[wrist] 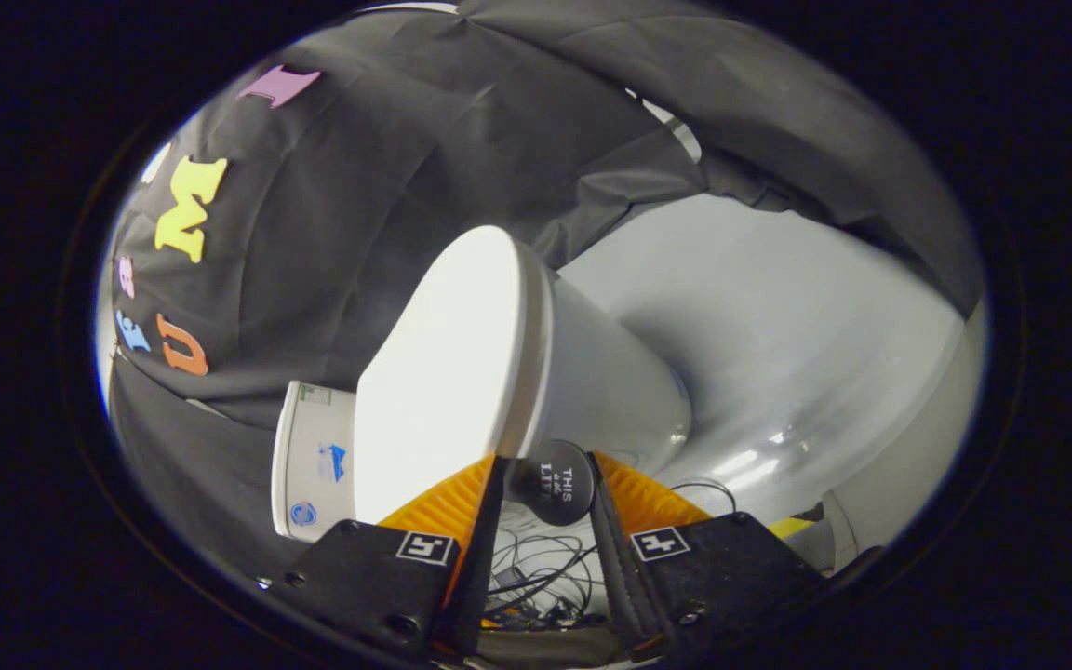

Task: Open the toilet lid.

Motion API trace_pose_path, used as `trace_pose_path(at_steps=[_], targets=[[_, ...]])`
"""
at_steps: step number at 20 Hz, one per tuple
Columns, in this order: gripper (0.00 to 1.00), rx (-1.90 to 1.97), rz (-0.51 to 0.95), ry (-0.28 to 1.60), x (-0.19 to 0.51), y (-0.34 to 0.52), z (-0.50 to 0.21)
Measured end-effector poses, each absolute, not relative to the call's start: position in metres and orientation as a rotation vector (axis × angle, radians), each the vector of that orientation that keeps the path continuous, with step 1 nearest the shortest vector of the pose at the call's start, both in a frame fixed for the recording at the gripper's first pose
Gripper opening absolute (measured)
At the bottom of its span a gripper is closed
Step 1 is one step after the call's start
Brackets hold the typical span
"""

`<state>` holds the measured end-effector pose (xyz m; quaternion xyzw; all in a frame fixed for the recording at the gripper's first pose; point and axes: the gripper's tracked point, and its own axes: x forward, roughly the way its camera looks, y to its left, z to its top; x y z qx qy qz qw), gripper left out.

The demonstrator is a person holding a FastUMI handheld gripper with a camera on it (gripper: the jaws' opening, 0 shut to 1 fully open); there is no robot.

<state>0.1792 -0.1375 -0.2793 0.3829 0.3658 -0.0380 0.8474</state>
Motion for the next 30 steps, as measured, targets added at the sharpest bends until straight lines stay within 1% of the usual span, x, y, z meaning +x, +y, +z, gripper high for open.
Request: trace_pose_path(at_steps=[4,6,7,8,10,12,14,16,21,23,24,30], targets=[[0.51,0.865,-0.026,0.767,0.181,-0.135,-0.271],[0.49,0.867,-0.043,0.766,0.180,-0.138,-0.271],[0.46,0.852,-0.079,0.765,0.183,-0.143,-0.276],[0.33,0.866,-0.091,0.760,0.183,-0.144,-0.272],[0.29,0.875,-0.087,0.757,0.182,-0.140,-0.271],[0.27,0.875,-0.084,0.768,0.182,-0.137,-0.267],[0.25,0.838,-0.112,0.785,0.183,-0.137,-0.268],[0.25,0.789,-0.121,0.789,0.182,-0.136,-0.266],[0.24,0.832,-0.094,0.765,0.185,-0.126,-0.243],[0.22,0.844,-0.099,0.768,0.183,-0.123,-0.236],[0.19,0.842,-0.098,0.767,0.183,-0.121,-0.234],[0.17,0.840,-0.082,0.741,0.183,-0.116,-0.212]])
